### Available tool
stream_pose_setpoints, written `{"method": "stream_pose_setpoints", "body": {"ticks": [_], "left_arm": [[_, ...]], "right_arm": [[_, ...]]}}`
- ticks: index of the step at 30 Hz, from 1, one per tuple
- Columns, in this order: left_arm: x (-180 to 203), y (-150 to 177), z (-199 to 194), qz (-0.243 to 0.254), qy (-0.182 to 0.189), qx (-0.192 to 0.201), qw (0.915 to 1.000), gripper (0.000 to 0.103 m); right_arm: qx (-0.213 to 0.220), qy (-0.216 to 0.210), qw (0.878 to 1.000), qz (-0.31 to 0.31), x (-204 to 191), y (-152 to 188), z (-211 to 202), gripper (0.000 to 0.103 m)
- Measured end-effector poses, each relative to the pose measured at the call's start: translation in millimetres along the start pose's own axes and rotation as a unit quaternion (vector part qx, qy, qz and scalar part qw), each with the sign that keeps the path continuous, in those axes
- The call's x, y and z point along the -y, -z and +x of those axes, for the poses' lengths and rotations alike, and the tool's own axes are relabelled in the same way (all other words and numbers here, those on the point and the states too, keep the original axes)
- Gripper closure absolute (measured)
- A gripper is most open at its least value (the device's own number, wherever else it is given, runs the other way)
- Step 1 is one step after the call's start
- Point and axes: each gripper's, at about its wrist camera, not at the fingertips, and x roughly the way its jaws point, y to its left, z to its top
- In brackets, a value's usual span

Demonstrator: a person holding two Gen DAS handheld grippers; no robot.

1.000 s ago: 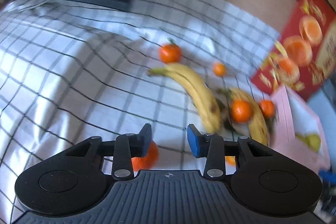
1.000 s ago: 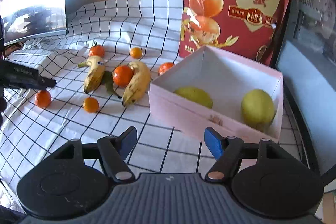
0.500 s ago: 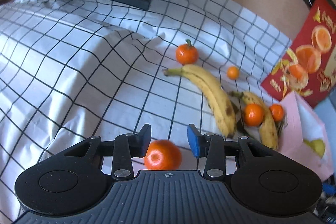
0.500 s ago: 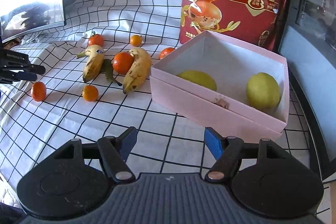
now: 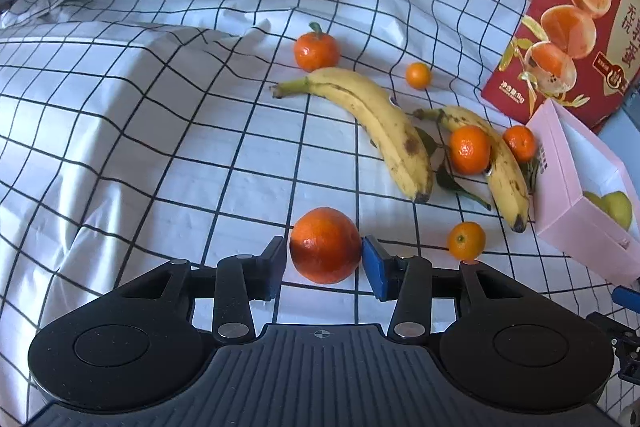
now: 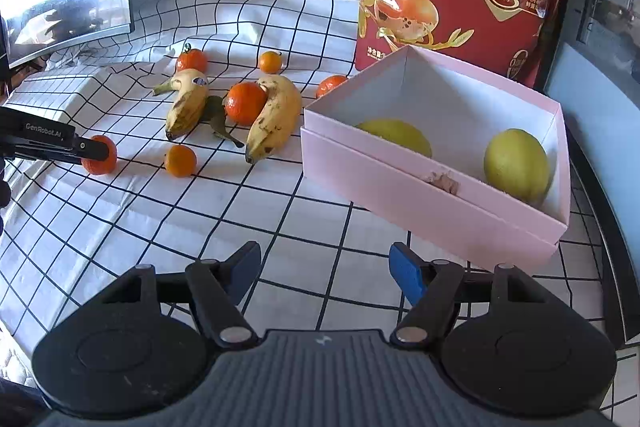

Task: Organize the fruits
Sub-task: 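Move the left gripper back toward the large mandarin on the cloth, then grasp the large mandarin with the left gripper while the right gripper reaches the banana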

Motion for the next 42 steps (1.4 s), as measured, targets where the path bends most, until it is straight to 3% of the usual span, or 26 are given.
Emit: {"method": "stream_pose_setpoints", "body": {"ticks": [12,16,22,26,32,40,42], "left_arm": [[8,-5,13,0.023,-0.024,-0.011,0.9994,0.057],[5,-3,7,0.011,-0.003,-0.018,0.9998,0.057],[-8,6,-13,-0.021,0.033,-0.022,0.9990,0.057],[-22,5,-26,-0.028,0.027,-0.011,0.9992,0.057],[-46,3,-38,-0.048,0.022,-0.009,0.9986,0.057],[-55,7,-39,-0.048,0.028,-0.018,0.9983,0.057],[-56,9,-39,-0.047,0.031,-0.020,0.9982,0.057]], "right_arm": [[-0.015,-0.002,1.000,-0.004,-5,5,4,0.032],[-0.008,-0.023,1.000,-0.007,-4,-8,1,0.032],[0.010,-0.060,0.998,-0.033,-19,-56,17,0.032],[0.012,-0.112,0.991,-0.065,-48,-99,41,0.032],[-0.004,-0.152,0.983,-0.099,-103,-151,107,0.035],[-0.045,-0.105,0.989,-0.098,-136,-180,188,0.045],[-0.055,-0.104,0.988,-0.096,-136,-179,195,0.054]]}}
